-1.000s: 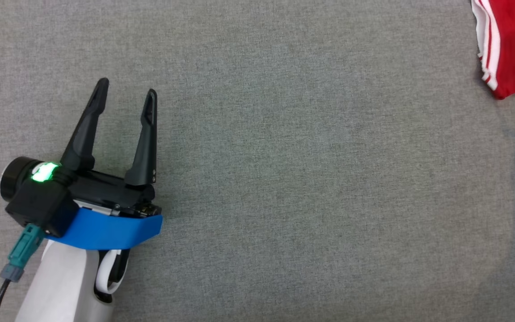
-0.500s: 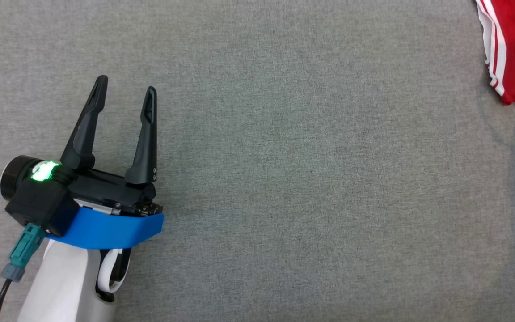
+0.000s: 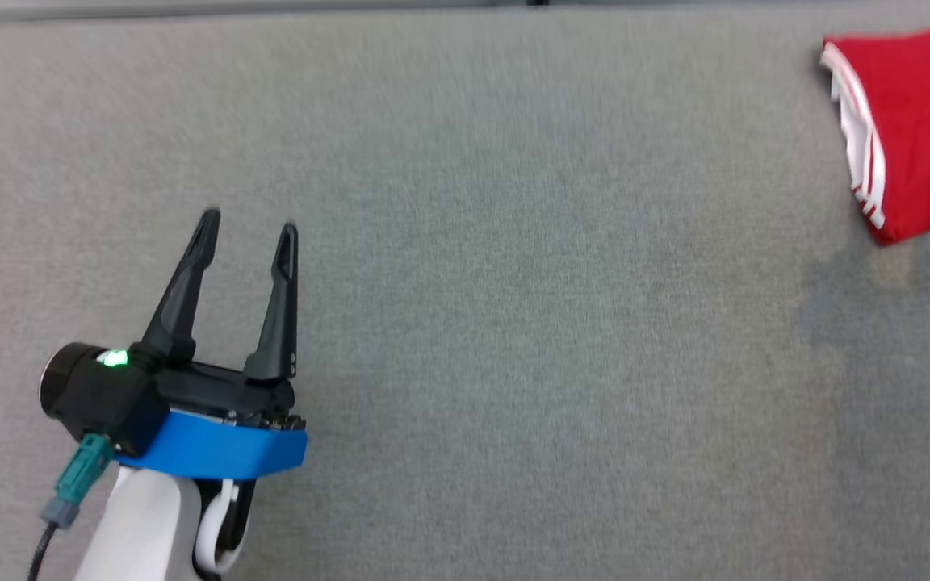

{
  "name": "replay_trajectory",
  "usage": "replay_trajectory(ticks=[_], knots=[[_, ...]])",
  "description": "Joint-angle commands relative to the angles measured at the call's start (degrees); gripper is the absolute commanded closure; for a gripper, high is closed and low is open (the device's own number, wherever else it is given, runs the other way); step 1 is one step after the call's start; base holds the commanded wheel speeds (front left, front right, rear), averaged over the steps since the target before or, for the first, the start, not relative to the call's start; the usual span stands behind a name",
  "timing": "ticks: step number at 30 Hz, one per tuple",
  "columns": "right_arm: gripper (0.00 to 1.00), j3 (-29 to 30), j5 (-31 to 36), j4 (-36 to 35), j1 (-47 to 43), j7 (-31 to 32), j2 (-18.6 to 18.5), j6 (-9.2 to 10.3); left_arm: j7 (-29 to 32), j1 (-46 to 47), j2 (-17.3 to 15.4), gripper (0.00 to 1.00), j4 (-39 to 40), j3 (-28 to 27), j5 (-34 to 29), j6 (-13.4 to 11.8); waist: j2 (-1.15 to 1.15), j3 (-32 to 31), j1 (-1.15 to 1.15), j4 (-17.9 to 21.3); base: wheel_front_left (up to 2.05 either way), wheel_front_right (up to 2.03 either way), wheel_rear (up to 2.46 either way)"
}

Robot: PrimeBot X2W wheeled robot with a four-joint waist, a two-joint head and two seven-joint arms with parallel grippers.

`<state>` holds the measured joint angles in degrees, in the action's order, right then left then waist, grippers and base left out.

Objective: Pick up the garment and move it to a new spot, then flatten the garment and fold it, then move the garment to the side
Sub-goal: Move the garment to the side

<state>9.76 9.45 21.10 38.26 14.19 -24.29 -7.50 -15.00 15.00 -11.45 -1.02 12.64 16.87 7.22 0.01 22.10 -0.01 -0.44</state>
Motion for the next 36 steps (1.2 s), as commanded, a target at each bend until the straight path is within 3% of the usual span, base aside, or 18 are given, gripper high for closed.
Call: replay_trajectory(ticks=[1, 3, 8, 15, 20, 36], knots=[[0.0, 0.39, -0.97, -1.11, -2.04, -1.13, 1.31, 0.01, -0.24, -1.21, -0.01, 0.0, -0.59, -0.35, 0.31, 0.18, -0.01, -2.03, 0.01, 0.71, 0.0, 0.0, 0.0], [0.0, 1.41, -4.86, -4.93, -7.89, -4.76, 5.87, 0.01, -0.24, -3.18, 0.69, 0.0, -2.44, -0.89, 0.77, -0.61, -0.01, -5.6, 0.01, 0.22, 0.0, 0.0, 0.0], [0.0, 1.53, -9.87, -11.36, -16.62, -7.93, 10.99, 0.02, -0.2, -5.87, 1.43, 0.0, -4.76, -1.83, 1.27, -1.06, -0.01, -9.52, 0.01, -0.62, 0.0, 0.0, 0.0], [0.0, -0.95, -14.57, -21.94, -30.13, -10.91, 15.91, 0.0, -0.2, -10.51, 2.01, 0.0, -7.07, -4.17, 2.69, -1.12, -0.01, -14.44, 0.01, -1.17, 0.0, 0.0, 0.0], [0.0, 0.87, -16.62, -26.13, -36.34, -11.78, 19.7, 0.0, -0.2, -13.37, 3.2, 0.0, -6.46, -6.32, 1.77, -1.47, -0.01, -17.33, 0.01, -1.49, 0.0, 0.0, 0.0], [0.0, -0.02, -19.25, -24.2, -46.05, -14.63, 21.39, 0.0, -0.2, -19.46, 4.27, 0.0, -10.06, -7.26, -1.2, -0.67, -0.01, -22.74, 0.01, -3.56, 0.0, 0.0, 0.0]])
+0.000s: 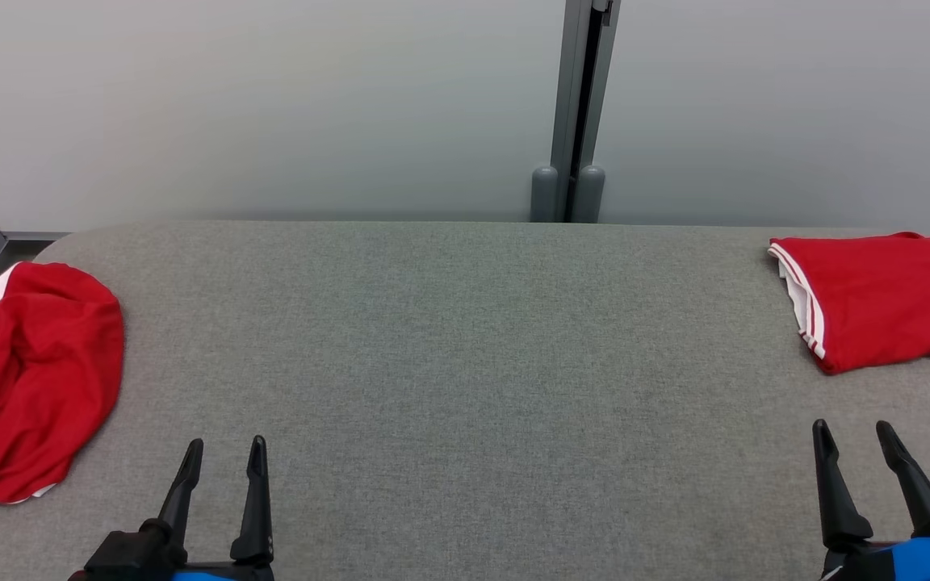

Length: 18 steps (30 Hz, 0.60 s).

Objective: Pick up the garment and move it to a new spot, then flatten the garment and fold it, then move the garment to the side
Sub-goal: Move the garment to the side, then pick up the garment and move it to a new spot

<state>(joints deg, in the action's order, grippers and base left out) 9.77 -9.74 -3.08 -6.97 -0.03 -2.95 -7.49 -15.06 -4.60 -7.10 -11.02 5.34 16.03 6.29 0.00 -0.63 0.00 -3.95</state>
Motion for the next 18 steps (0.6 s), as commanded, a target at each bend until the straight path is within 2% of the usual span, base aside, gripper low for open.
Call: replay_trajectory(ticks=[1, 12, 18], knots=[[0.0, -0.17, -0.52, 0.27, -1.12, -0.58, 0.06, -0.01, -0.15, 0.29, -0.14, 0.0, -0.2, 0.09, -0.44, 0.34, 0.0, -0.1, 0.0, -0.14, 0.0, 0.0, 0.0], [0.0, 0.18, -0.47, 2.54, -1.77, -2.34, 0.07, -0.01, -0.15, 1.03, -0.59, 0.0, -0.64, 0.31, -0.97, 0.63, 0.0, -0.43, 0.0, -1.04, 0.0, 0.0, 0.0], [0.0, 0.67, -0.64, 3.73, -1.6, -3.31, 0.06, -0.01, -0.15, 1.13, -0.95, 0.0, -0.93, 0.42, -1.01, 0.67, 0.0, -0.56, 0.0, -3.16, 0.0, 0.0, 0.0]])
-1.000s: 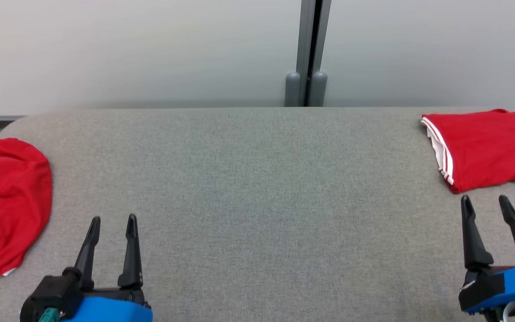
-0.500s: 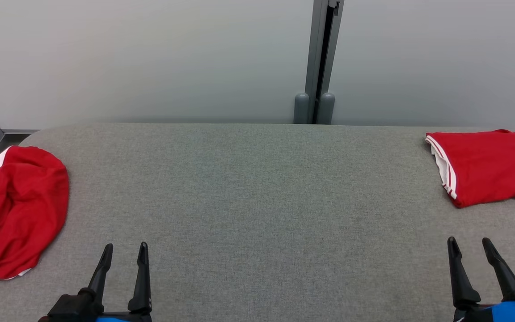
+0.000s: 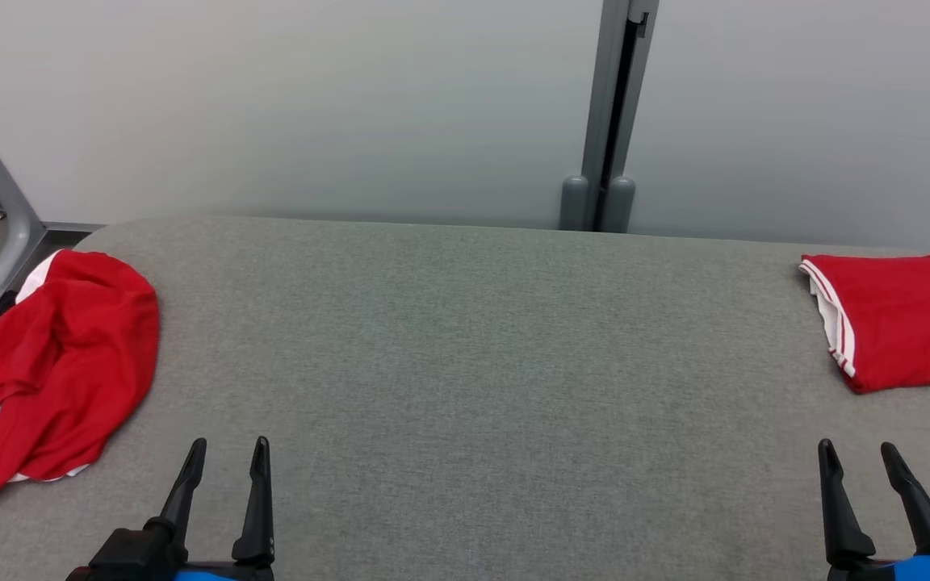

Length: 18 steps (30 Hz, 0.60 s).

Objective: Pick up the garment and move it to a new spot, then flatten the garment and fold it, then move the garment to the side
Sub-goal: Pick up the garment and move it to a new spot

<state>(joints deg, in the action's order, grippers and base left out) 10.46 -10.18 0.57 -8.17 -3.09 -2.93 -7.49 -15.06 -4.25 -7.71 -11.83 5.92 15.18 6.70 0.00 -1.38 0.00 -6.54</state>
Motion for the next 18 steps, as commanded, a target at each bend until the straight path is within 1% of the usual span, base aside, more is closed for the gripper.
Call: replay_trajectory(ticks=[1, 4, 7, 18], knots=[[0.0, -0.24, -0.27, 0.22, -0.43, -0.54, 0.04, -0.01, -0.15, 0.82, -0.32, 0.0, -0.18, -0.16, -0.09, 0.23, 0.0, 0.17, 0.0, -1.2, 0.0, 0.0, 0.0], [0.0, -0.99, -0.84, 1.16, -0.19, -1.25, 0.04, -0.01, -0.15, 1.1, -0.29, 0.0, -0.39, 0.05, 0.01, 0.08, 0.0, 0.06, 0.0, -3.92, 0.0, 0.0, 0.0], [0.0, -2.03, -1.26, 2.23, -0.07, -1.94, 0.03, -0.01, -0.15, 1.13, -0.26, 0.0, -0.59, 0.45, 0.05, -0.06, 0.0, 0.0, 0.0, -7.51, 0.0, 0.0, 0.0], [0.0, -4.77, -1.22, 5.34, 1.43, -3.95, 0.01, -0.01, -0.15, 0.24, -1.47, 0.0, -0.46, -0.94, 1.08, -0.82, 0.0, -0.13, 0.0, -19.56, 0.0, 0.0, 0.0]])
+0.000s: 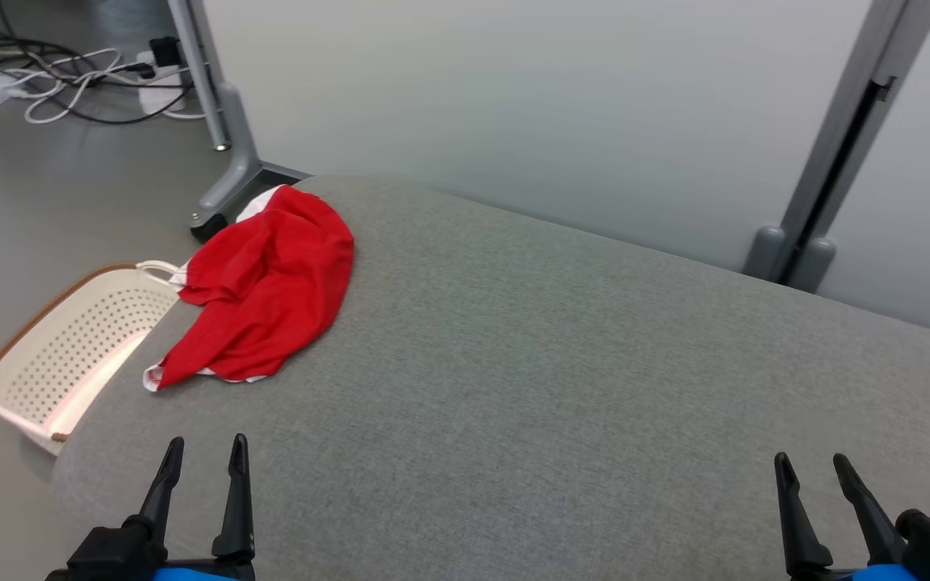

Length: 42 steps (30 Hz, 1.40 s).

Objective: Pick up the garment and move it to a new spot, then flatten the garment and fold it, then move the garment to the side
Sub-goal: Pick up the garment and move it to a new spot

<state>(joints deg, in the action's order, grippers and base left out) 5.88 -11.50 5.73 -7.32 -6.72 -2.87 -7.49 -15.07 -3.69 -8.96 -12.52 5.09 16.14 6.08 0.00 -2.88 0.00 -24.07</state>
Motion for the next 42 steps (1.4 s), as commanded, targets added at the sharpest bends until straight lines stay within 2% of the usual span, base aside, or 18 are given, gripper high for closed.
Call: replay_trajectory(ticks=[1, 4, 7, 25, 30, 35, 37, 39, 42], knots=[[0.0, -0.14, -0.04, 0.33, 0.72, -0.56, -0.05, -0.01, -0.13, -0.49, -0.33, 0.0, 0.24, -0.09, 0.12, -0.3, 0.0, 1.42, 0.0, -2.95, 0.0, 0.0, 0.0], [0.0, -0.57, 0.06, 0.95, 1.23, -0.96, -0.05, -0.01, -0.11, -0.7, -0.63, 0.0, 0.26, -0.42, 0.37, -0.55, 0.0, 1.58, 0.0, -5.19, 0.0, 0.0, 0.0], [0.0, -1.64, 1.04, 1.27, 2.05, -0.47, -0.06, -0.01, -0.12, -1.37, -0.5, 0.0, 1.13, -1.63, 0.82, -1.37, 0.0, 2.47, 0.0, -5.86, 0.0, 0.0, 0.0], [0.0, -3.16, 1.52, 3.06, 4.52, -0.09, -0.06, -0.01, 0.32, -1.72, 0.12, 0.0, 5.3, -4.48, 0.6, -3.53, 0.0, 3.78, 0.0, -6.3, 0.0, 0.0, 0.0], [0.0, -2.52, 2.47, 1.54, 3.91, 0.44, -0.06, -0.01, 6.33, 2.24, -1.24, 0.0, 11.6, -5.78, 3.04, -3.84, 0.0, 4.89, 0.0, -6.45, 0.0, 0.0, 0.0], [0.0, -0.83, 3.22, -1.66, 2.95, 1.22, -0.06, -0.01, 17.32, 11.28, -5.13, 0.0, 15.98, -8.17, 5.69, -5.09, 0.0, 6.55, 0.0, -6.5, 0.0, 0.0, 0.0], [0.0, -1.0, 3.83, -3.27, 3.02, 2.02, -0.06, -0.01, 21.69, 14.95, -7.28, 0.0, 14.71, -9.3, 6.48, -5.42, 0.0, 7.92, 0.0, -5.42, 0.0, 0.0, 0.0], [0.0, -1.6, 4.73, -4.83, 3.75, 3.01, -0.08, -0.01, 25.72, 18.72, -8.06, 0.0, 12.27, -10.43, 9.11, -5.4, 0.0, 9.75, 0.0, -3.69, 0.0, 0.0, 0.0], [0.0, -3.45, 6.33, -7.64, 5.37, 4.31, -0.36, -0.01, 28.45, 23.66, -10.63, 0.0, 8.0, -12.23, 12.29, -3.81, 0.0, 13.35, 0.0, -0.61, 0.0, 0.0, 0.0]])
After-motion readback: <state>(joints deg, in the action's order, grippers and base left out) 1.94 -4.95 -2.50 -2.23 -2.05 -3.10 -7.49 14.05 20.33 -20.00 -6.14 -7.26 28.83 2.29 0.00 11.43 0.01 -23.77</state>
